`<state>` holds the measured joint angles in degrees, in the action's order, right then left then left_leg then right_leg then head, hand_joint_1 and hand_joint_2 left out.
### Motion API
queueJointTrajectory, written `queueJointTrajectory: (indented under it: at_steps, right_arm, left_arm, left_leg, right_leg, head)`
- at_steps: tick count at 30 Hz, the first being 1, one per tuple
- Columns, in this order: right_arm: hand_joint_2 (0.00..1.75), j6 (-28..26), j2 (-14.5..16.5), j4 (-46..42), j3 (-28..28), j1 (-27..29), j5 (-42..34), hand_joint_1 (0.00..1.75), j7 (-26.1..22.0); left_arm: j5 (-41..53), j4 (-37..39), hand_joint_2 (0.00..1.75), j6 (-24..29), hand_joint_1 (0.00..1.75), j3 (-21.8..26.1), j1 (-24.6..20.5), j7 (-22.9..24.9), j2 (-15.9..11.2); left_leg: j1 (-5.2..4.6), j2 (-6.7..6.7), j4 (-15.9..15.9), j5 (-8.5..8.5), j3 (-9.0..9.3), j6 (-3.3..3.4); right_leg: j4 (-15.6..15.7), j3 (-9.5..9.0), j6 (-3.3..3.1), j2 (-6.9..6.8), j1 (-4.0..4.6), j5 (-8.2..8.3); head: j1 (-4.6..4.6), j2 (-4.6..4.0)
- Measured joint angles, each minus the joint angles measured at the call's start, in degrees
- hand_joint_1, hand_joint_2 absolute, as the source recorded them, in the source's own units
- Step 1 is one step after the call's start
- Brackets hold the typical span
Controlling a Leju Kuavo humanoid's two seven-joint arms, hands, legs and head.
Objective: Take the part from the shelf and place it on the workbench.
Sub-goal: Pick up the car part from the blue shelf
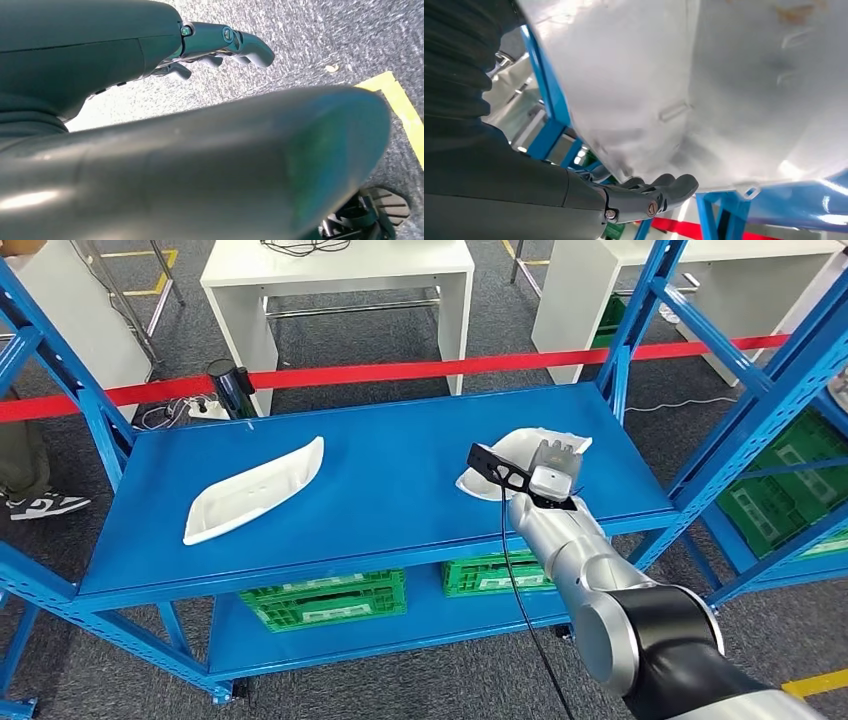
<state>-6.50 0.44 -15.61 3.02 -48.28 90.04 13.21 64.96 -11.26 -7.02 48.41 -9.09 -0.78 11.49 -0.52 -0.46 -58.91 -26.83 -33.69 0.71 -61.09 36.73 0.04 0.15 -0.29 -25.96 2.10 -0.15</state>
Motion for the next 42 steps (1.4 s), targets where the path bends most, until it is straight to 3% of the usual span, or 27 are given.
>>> queueJointTrajectory:
  at_steps: [2,5,7,9,10,11,12,14,15,17,20,22,24,26,27,28,29,31,33,36,38,42]
  right_arm:
    - [1.75,-0.11,-0.05,0.00,0.00,-0.15,0.02,0.00,-0.12]
    - [1.75,-0.15,-0.05,0.00,0.00,-0.42,0.03,0.00,-0.05]
    - [1.75,-0.14,-0.04,0.00,0.00,-0.44,0.03,0.00,-0.04]
    - [1.75,-0.14,-0.01,0.00,0.00,-0.39,0.03,0.00,-0.05]
    - [1.75,-0.14,0.01,0.00,0.00,-0.35,0.03,0.00,-0.05]
    - [1.75,-0.14,0.02,0.00,0.00,-0.34,0.03,0.00,-0.04]
    - [1.75,-0.14,0.02,0.00,0.00,-0.34,0.03,0.00,-0.04]
    - [1.75,-0.14,0.02,0.00,0.00,-0.34,0.03,0.00,-0.03]
    - [1.75,-0.14,0.03,0.00,0.00,-0.34,0.03,0.00,-0.03]
    - [1.75,-0.14,0.02,0.00,0.00,-0.33,0.03,0.00,-0.02]
    - [1.75,-0.14,0.01,0.00,0.00,-0.26,0.02,0.00,-0.01]
    - [1.75,-0.15,-0.01,0.00,0.00,-0.24,0.01,0.00,-0.01]
    - [1.75,-0.15,-0.03,0.01,0.00,-0.26,0.01,0.00,-0.02]
    - [1.75,-0.13,-0.04,0.05,0.00,-0.01,0.01,0.00,-0.01]
    - [1.75,-0.11,-0.04,0.08,0.00,0.21,0.01,0.00,0.01]
    - [1.75,-0.10,-0.05,0.11,0.00,0.40,0.01,0.00,0.02]
    - [1.75,-0.11,-0.05,0.13,0.00,0.46,0.02,0.00,0.02]
    - [1.75,-0.14,-0.05,0.13,0.00,0.29,0.03,0.00,0.02]
    - [1.75,-0.19,-0.03,0.12,0.00,0.06,0.03,0.00,0.00]
    - [1.75,-0.27,-0.01,0.11,0.00,-0.28,0.03,0.00,0.07]
    - [1.75,-0.27,0.09,0.11,0.00,-0.51,0.03,0.00,0.16]
    - [1.75,-0.27,0.35,0.12,0.00,-0.49,0.03,0.00,0.21]
  left_arm:
    - [-0.01,0.01,0.00,0.00,0.00,0.00,-0.01,-0.02,0.04]
    - [-0.01,-0.04,0.00,0.00,0.00,0.00,-0.01,-0.03,0.04]
    - [-0.01,-0.07,0.00,0.00,0.00,0.00,-0.03,-0.03,0.01]
    - [-0.01,-0.05,0.00,0.00,0.00,0.00,0.05,-0.03,0.00]
    - [-0.01,-0.05,0.00,0.00,0.00,0.00,0.10,-0.02,-0.01]
    - [-0.01,-0.05,0.00,0.00,0.00,0.00,0.13,-0.01,-0.03]
    - [-0.01,-0.06,0.00,0.00,0.00,0.00,0.13,0.00,-0.04]
    - [-0.01,-0.07,0.00,0.00,0.00,0.00,0.10,0.02,-0.06]
    - [-0.01,-0.07,0.00,0.00,0.00,0.00,0.06,0.02,-0.05]
    - [-0.01,-0.07,0.00,0.00,0.00,0.00,0.01,0.02,-0.05]
    - [-0.01,-0.07,0.00,0.00,0.00,0.00,0.03,0.07,-0.05]
    - [-0.01,-0.09,0.00,0.00,0.00,0.00,0.00,0.10,-0.03]
    - [-0.01,-0.10,0.00,0.00,0.00,0.00,-0.02,0.10,-0.01]
    - [-0.02,-0.11,0.00,0.00,0.00,0.00,0.04,0.11,-0.01]
    - [-0.03,-0.11,0.00,0.00,0.00,0.00,0.08,0.12,-0.01]
    - [-0.07,-0.11,0.00,0.00,0.00,0.00,0.10,0.12,-0.02]
    - [-0.11,-0.11,0.00,0.00,0.00,0.00,0.10,0.13,-0.01]
    - [-0.19,-0.11,0.00,0.00,0.00,0.00,0.06,0.13,0.01]
    - [-0.20,-0.11,0.00,0.00,0.00,0.00,0.03,0.13,0.01]
    - [-0.21,-0.12,0.00,0.00,0.00,0.00,0.04,0.16,-0.01]
    - [-0.24,-0.14,0.00,0.00,0.00,0.00,0.04,0.19,-0.04]
    - [-0.30,-0.15,0.00,0.00,0.00,0.00,0.14,0.22,-0.11]
  left_leg:
    - [-0.06,-0.02,0.01,-0.08,-0.05,-0.55]
    - [-0.01,0.04,-0.72,-0.82,-0.22,-1.65]
    - [0.24,0.11,-5.52,-3.48,-2.43,-2.34]
    - [0.64,0.15,-12.94,-6.56,-6.10,-2.84]
    - [0.83,0.15,-15.24,-7.03,-7.34,-3.03]
    - [1.00,0.17,-15.42,-6.37,-7.57,-3.18]
    - [1.14,0.19,-13.29,-4.74,-6.65,-3.29]
    - [1.33,0.27,-6.65,-1.08,-3.48,-3.42]
    - [1.31,0.32,-3.55,-0.19,-1.96,-3.41]
    - [1.17,0.27,-0.56,0.19,-0.44,-2.89]
    - [0.96,0.15,0.36,0.41,-0.07,-1.49]
    - [1.09,0.14,0.86,0.81,0.11,-0.68]
    - [1.15,0.13,1.06,0.95,0.14,-0.26]
    - [1.05,0.12,1.01,0.89,0.06,-0.05]
    - [1.00,0.11,0.95,0.84,0.04,0.01]
    - [0.96,0.09,0.87,0.79,0.04,0.03]
    - [0.95,0.07,0.75,0.70,0.07,0.00]
    - [0.92,0.05,0.41,0.40,0.11,-0.25]
    - [0.77,0.01,0.12,0.12,0.03,-0.80]
    - [0.74,-0.01,0.33,0.07,0.03,-1.86]
    - [0.81,0.07,-1.27,-1.07,-0.67,-2.50]
    - [1.06,0.17,-14.25,-6.79,-6.85,-3.33]
  right_leg:
    - [1.63,-0.86,-0.36,-0.02,0.36,0.10]
    - [2.38,-1.42,-1.16,-0.10,-0.04,0.41]
    - [2.75,-1.78,-1.65,-0.23,-0.36,0.51]
    - [2.76,-1.80,-1.85,-0.26,-0.41,0.44]
    - [2.75,-1.81,-1.85,-0.25,-0.44,0.41]
    - [2.71,-1.83,-1.81,-0.25,-0.48,0.38]
    - [2.63,-1.86,-1.71,-0.24,-0.57,0.32]
    - [2.39,-1.90,-1.43,-0.23,-0.74,0.17]
    - [2.21,-1.87,-1.17,-0.20,-0.73,0.05]
    - [1.97,-1.72,-0.51,-0.12,-0.61,-0.07]
    - [2.17,-1.63,0.71,-0.06,-0.74,0.10]
    - [1.22,-1.16,1.25,-0.07,-0.87,-0.65]
    - [-2.80,0.70,1.48,-0.06,-0.87,-2.99]
    - [-10.09,4.20,1.66,-0.06,-0.84,-6.13]
    - [-13.11,5.70,1.71,-0.06,-0.83,-7.02]
    - [-14.00,6.21,1.67,-0.06,-0.81,-6.77]
    - [-12.32,5.46,1.56,-0.06,-0.80,-5.38]
    - [-4.53,1.63,1.17,-0.06,-0.76,-1.82]
    - [1.03,-1.16,0.70,-0.03,-0.51,-0.26]
    - [1.92,-1.61,-0.16,0.02,-0.31,-0.23]
    - [2.34,-1.92,-0.96,-0.08,-0.59,-0.02]
    - [2.51,-2.12,-1.62,-0.17,-0.71,-0.03]
  head:
    - [0.01,0.00]
    - [-0.08,0.00]
    - [-0.24,0.00]
    - [-0.30,0.00]
    - [-0.30,0.00]
    - [-0.30,0.00]
    - [-0.29,0.00]
    - [-0.30,0.00]
    - [-0.31,0.00]
    - [-0.23,0.00]
    - [-0.13,0.00]
    - [-0.06,0.00]
    - [0.11,0.00]
    - [0.22,0.00]
    - [0.23,0.00]
    - [0.23,0.00]
    - [0.23,0.00]
    - [0.22,0.00]
    - [0.20,0.00]
    - [0.19,0.00]
    - [0.10,0.00]
    - [-0.02,0.00]
